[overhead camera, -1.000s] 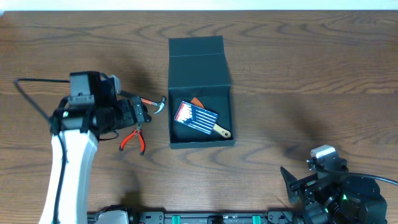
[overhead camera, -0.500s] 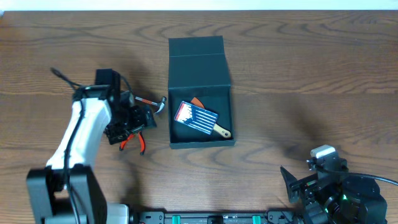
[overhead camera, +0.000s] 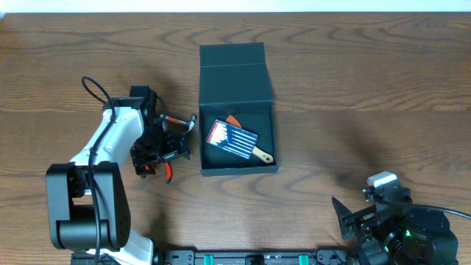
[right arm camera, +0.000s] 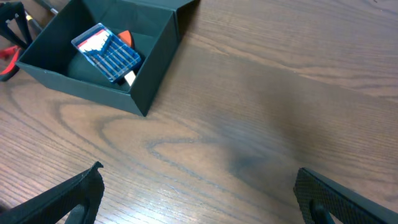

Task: Pack container
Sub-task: 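Reach the left gripper to the red pliers and grasp them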

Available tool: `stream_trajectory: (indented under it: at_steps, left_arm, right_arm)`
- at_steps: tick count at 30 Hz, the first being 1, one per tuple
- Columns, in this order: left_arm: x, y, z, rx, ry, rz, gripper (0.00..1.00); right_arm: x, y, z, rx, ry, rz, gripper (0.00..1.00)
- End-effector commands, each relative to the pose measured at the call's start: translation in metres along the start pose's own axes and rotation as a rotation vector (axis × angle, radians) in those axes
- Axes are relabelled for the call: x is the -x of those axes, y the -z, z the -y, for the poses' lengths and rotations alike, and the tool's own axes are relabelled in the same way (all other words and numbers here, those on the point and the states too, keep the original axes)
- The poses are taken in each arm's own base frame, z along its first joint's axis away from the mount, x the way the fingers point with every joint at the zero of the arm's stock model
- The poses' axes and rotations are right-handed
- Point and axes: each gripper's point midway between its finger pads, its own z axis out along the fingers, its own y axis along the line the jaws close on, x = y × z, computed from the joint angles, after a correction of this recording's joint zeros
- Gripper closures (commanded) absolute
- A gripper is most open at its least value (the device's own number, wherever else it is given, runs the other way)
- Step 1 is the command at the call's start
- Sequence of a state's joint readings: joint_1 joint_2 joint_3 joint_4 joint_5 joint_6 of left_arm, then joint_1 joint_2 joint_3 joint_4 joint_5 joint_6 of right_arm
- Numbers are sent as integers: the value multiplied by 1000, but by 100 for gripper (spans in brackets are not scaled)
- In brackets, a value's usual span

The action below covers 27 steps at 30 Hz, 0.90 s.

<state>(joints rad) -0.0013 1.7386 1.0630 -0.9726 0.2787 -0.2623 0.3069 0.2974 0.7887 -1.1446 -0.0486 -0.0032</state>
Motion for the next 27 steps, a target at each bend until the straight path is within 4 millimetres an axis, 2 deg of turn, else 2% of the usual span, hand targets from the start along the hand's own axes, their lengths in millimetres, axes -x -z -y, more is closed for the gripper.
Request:
stream_trajectory:
  at_steps: [1, 17, 23, 27]
  left_arm:
    - [7, 1, -4, 36, 32, 10, 1]
    - [6, -21, -18, 111, 134, -54, 1]
    - [6, -22, -19, 116, 136, -61, 18]
    - [6, -23, -20, 122, 136, -60, 20]
  right_arm:
    - [0, 0, 2, -10, -21, 3, 1]
    - [0, 0, 2, -10, -21, 3, 1]
    - [0, 0, 2, -10, -21, 3, 1]
    - [0, 0, 2, -9, -21, 3, 1]
